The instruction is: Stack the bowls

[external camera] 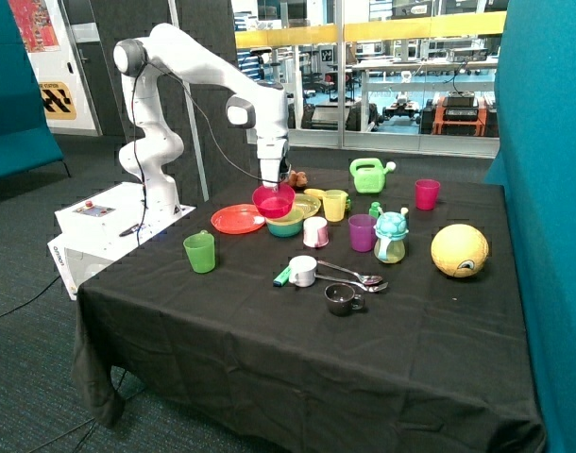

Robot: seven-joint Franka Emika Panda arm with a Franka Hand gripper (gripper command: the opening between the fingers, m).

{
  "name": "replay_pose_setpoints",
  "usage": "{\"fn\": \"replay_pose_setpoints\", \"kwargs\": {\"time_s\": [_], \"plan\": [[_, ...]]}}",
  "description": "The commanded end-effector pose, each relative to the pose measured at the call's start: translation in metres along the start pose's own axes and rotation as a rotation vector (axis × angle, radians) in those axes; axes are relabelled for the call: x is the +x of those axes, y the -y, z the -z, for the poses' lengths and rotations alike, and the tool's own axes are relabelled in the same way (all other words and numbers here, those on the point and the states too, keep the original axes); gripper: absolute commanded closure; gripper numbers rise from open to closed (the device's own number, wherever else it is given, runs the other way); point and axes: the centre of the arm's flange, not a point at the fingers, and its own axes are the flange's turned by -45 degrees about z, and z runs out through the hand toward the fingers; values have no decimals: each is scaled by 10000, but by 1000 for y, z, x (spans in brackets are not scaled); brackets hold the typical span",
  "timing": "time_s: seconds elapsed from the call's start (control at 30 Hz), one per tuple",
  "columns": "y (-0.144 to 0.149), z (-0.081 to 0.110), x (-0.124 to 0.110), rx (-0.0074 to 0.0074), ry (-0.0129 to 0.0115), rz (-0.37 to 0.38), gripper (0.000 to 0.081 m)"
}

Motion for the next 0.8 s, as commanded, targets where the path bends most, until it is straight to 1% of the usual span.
{"fn": "replay_pose_setpoints", "kwargs": {"time_s": [0.0,0.2,0.43,0.77], "plan": [[19,1,-3,-1,-7,367,808],[31,0,-6,-2,-7,583,808],[36,-2,-7,-2,-7,745,808],[46,-18,-4,-2,-7,960,808]]}}
